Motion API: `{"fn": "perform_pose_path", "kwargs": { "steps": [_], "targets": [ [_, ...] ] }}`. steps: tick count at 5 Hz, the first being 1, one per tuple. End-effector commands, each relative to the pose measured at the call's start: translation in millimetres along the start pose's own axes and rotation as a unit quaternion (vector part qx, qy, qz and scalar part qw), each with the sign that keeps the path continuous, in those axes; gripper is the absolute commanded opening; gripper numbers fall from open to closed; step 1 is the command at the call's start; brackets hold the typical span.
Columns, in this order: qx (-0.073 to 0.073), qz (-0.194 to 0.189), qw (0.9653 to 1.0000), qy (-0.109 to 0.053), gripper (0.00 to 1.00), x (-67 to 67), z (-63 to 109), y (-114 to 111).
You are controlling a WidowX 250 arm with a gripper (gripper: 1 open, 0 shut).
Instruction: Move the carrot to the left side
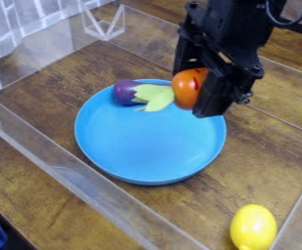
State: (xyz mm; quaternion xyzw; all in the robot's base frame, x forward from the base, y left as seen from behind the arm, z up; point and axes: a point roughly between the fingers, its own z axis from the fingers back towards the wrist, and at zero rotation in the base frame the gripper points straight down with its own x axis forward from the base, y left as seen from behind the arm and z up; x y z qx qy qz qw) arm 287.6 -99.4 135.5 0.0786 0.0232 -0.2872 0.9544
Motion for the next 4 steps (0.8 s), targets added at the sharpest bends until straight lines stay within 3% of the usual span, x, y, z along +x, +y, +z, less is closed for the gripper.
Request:
{"fn": "perform_pose_path", "kwargs": {
  "steps": [1,3,4],
  "targets": [
    [0.011,0.022,0.999,-0.037,0.0,3.9,22.1,11.5],
    [0.017,0.043,0.9983,-0.034,0.0,3.5,13.3,26.4],
    [0.023,0.07,0.9969,-0.03,0.0,-8.9,4.5,59.0]
  ]
}}
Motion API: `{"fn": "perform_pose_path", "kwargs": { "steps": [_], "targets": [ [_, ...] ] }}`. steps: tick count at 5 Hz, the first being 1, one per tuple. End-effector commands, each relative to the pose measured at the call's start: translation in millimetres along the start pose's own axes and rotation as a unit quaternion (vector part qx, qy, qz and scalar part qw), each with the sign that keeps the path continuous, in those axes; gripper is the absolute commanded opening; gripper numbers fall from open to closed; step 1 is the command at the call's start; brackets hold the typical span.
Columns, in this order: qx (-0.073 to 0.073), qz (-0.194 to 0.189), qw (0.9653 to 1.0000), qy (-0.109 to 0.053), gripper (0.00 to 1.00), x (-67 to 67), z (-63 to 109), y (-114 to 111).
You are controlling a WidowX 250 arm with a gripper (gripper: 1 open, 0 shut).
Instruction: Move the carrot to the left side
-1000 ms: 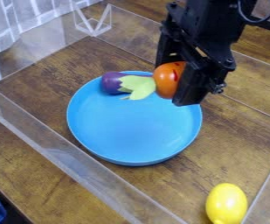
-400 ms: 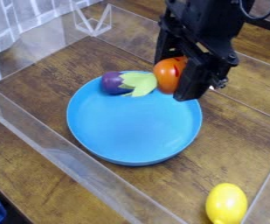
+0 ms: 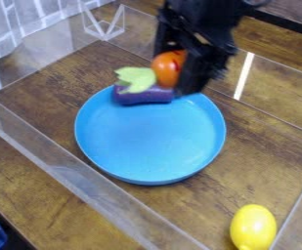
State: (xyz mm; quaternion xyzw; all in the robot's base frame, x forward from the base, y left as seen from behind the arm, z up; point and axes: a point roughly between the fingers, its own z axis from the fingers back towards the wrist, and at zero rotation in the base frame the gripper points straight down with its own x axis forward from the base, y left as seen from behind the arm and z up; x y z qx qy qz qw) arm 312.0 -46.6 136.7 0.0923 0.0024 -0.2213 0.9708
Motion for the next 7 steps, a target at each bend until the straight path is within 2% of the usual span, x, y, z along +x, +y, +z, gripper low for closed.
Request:
{"fn": "perform_pose_path", "kwargs": {
  "steps": [1,3,7],
  "targets": [
    [0.01,0.025,0.9995,-0.017,0.0,-10.7,2.8,40.3],
    [0.018,0.062,0.9978,-0.013,0.0,-24.6,-6.6,89.0],
    [0.028,0.034,0.9985,-0.033,0.0,-2.4,-32.6,123.8]
  ]
}}
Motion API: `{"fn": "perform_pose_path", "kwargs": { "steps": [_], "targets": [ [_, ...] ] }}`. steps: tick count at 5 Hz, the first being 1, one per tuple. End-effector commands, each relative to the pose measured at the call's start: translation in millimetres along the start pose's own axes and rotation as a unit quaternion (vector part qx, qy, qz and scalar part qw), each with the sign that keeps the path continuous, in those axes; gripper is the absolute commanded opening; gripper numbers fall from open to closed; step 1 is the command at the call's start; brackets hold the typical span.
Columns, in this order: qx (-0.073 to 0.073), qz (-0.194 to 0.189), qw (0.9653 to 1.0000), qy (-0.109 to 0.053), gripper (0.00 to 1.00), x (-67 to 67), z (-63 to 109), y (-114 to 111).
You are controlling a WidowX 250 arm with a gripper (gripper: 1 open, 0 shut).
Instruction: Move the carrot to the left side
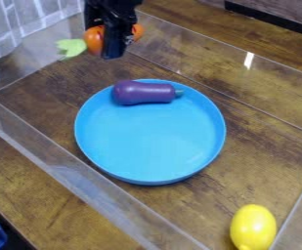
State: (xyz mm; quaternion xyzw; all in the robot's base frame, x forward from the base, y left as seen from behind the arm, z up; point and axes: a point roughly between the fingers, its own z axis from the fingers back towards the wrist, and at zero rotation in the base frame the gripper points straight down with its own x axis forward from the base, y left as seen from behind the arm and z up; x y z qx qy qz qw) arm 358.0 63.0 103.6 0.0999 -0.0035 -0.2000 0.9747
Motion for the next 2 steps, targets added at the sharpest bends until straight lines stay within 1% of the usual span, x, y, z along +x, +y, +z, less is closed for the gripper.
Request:
{"fn": "perform_pose_path", "kwargs": {
  "steps": [1,2],
  "targets": [
    [0.021,0.006,0.9992,-0.035,0.0,5.9,15.0,22.8],
    [0.022,0.003,0.9991,-0.037,0.0,8.8,9.0,32.6]
  ]
}}
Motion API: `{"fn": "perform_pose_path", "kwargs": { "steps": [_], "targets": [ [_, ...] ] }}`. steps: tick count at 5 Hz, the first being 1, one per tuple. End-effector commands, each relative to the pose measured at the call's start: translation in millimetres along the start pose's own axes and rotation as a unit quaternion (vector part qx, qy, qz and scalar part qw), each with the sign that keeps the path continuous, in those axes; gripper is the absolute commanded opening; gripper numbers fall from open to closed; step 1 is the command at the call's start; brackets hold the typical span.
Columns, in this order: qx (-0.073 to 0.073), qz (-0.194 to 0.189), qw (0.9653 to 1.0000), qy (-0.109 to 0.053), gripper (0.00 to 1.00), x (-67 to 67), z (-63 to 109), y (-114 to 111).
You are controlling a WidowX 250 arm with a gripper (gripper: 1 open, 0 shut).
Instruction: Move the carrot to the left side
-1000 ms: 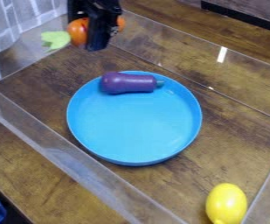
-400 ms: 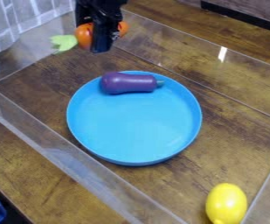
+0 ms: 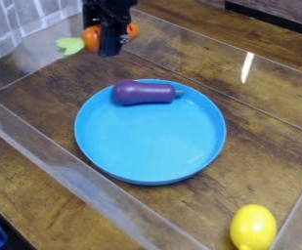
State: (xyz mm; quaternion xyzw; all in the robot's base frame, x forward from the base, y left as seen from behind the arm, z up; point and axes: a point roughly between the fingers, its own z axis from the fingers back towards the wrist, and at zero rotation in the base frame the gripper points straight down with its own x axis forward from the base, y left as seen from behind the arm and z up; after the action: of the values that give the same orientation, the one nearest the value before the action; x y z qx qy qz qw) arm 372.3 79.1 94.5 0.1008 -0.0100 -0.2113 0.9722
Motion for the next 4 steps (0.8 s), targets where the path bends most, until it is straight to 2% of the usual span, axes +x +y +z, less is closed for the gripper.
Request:
{"fn": "perform_pose_path", "kwargs": {
  "steps": [1,4],
  "targets": [
    [0.02,0.01,0.9992,-0.033,0.0,4.4,15.6,21.8],
    [0.021,-0.004,0.999,-0.04,0.0,23.2,-4.2,39.3]
  ]
}}
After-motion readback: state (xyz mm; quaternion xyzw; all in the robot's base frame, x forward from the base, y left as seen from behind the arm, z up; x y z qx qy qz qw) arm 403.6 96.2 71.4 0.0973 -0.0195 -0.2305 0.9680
